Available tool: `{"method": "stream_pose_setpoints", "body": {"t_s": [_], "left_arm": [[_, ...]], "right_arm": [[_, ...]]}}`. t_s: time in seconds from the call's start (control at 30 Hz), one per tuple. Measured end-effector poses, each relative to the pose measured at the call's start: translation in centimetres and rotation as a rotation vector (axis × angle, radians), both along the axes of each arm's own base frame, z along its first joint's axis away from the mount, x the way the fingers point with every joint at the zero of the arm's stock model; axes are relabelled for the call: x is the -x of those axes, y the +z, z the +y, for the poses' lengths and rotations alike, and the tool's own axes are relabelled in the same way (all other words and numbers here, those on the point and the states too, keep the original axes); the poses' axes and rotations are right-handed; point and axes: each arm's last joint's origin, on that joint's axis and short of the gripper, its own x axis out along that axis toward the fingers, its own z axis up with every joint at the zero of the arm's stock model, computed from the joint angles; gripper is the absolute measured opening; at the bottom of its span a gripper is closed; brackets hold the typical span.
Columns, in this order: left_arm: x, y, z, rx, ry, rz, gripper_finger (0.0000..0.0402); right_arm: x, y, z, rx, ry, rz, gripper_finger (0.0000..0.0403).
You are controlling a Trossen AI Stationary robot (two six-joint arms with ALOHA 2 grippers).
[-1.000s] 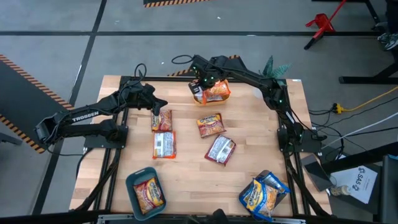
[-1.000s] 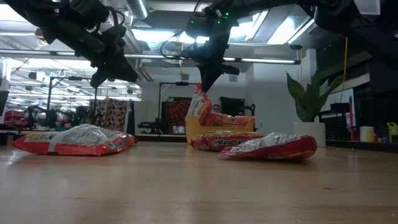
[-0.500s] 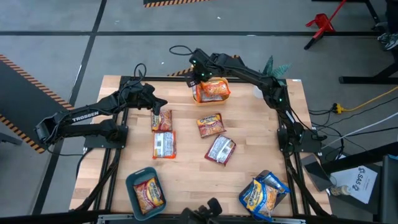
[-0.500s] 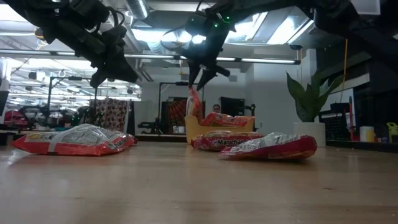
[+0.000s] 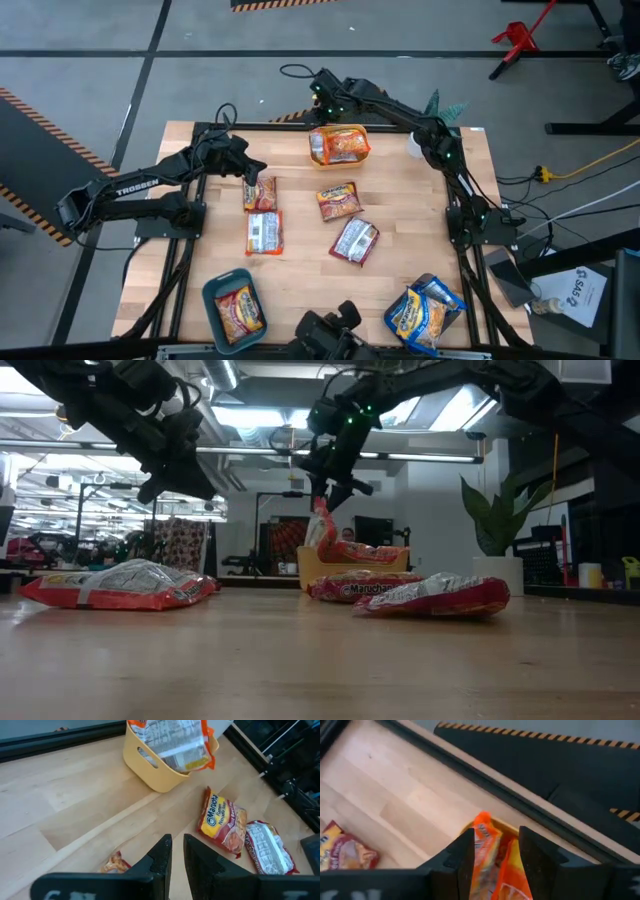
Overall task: Sort Maruchan noodles
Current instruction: Put the orange noodle pack into the yellow bin
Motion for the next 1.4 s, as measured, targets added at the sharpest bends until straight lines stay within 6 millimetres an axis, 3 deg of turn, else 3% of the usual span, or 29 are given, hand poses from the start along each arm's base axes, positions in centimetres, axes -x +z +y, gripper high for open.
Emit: {"method": "stream_pose_setpoints", "body": {"t_s": [0.1, 0.23, 0.37, 0.6, 0.83, 0.93, 1.07, 1.3, 1.4], "left_arm": [[0.0, 0.0, 0.0, 0.0, -0.001, 0.0, 0.0043], [0.0, 0.0, 0.0, 0.0, 0.0, 0.0, 0.0043], [0.0, 0.0, 0.0, -0.003, 0.005, 0.002, 0.0043], [0.0, 0.0, 0.0, -0.054, -0.046, 0.02, 0.0059], [-0.1, 0.1, -0.2, -0.055, -0.102, 0.009, 0.0095], [-0.1, 0.1, -0.1, -0.057, -0.096, 0.011, 0.0105], [-0.1, 0.0, -0.1, -0.057, -0.096, 0.012, 0.011], [-0.1, 0.0, -0.1, -0.056, -0.096, 0.014, 0.011], [-0.1, 0.0, -0.1, -0.056, -0.095, 0.014, 0.011]], "right_arm": [[0.0, 0.0, 0.0, 0.03, 0.045, 0.018, 0.0138], [1.4, 2.0, -0.1, 0.087, 0.08, 0.046, 0.0138], [3.0, 4.3, 0.2, -0.065, 0.174, -0.083, 0.0138], [1.9, 4.1, 7.4, -0.11, 0.348, 0.161, 0.0149], [0.4, 4.1, 11.1, 0.02, 0.309, 0.246, 0.0238], [-0.3, 3.0, 11.2, 0.027, 0.234, 0.226, 0.0278], [-1.1, -0.2, 10.9, -0.019, 0.151, 0.223, 0.0306], [-1.4, -3.9, 10.3, -0.066, 0.129, 0.197, 0.0309], [-1.5, -4.6, 10.3, -0.08, 0.117, 0.177, 0.0296]]}}
